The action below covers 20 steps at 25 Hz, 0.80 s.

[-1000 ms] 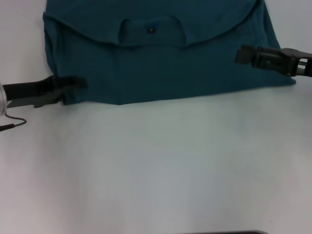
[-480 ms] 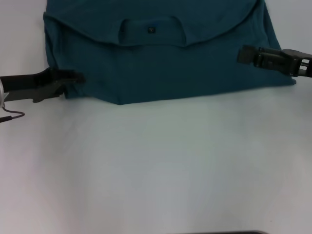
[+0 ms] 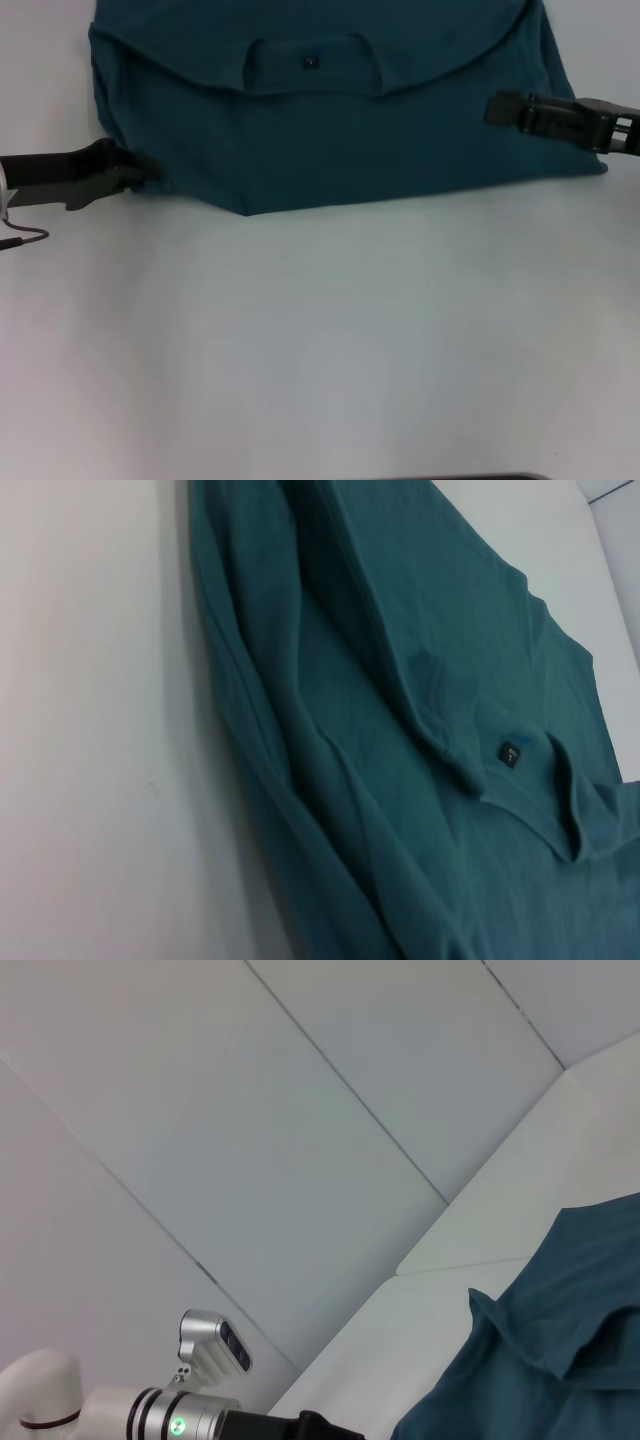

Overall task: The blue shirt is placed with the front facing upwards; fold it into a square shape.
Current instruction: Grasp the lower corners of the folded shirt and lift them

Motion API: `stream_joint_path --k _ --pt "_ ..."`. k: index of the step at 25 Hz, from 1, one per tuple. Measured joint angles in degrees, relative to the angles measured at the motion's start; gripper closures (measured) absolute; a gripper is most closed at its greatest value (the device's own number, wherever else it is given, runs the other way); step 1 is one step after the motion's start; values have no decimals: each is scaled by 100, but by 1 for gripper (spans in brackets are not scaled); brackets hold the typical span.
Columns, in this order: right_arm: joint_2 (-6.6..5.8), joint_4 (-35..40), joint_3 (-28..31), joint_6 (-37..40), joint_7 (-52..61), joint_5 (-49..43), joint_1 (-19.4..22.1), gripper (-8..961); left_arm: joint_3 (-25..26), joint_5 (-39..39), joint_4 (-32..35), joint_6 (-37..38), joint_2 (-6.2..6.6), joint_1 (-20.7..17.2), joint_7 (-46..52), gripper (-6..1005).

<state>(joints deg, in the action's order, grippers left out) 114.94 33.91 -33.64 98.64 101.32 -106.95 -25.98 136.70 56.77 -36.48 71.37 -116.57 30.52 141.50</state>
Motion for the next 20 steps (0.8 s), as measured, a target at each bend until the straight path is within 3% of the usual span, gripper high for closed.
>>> stream_joint_path --k 3,4,6,11,15,20 --pt "-41 24 -40 -26 122 -83 -9 220 41 -1 -6 194 63 0 -14 865" --pt "-91 77 -40 -65 272 -204 -22 220 59 0 -15 378 152 -6 -7 895" --pt "-206 202 -40 -170 609 -509 -69 220 65 5 -21 479 210 -17 9 957" --pt "-728 452 -15 -501 1417 -1463 -337 220 81 0 -58 725 431 -51 144 987" --pt "-1025 490 -54 -585 1967 -1865 -617 219 75 -9 -64 800 503 -70 155 986" --pt "-1085 682 -56 -725 2644 -2723 -915 219 75 -25 -66 855 498 -94 157 986"
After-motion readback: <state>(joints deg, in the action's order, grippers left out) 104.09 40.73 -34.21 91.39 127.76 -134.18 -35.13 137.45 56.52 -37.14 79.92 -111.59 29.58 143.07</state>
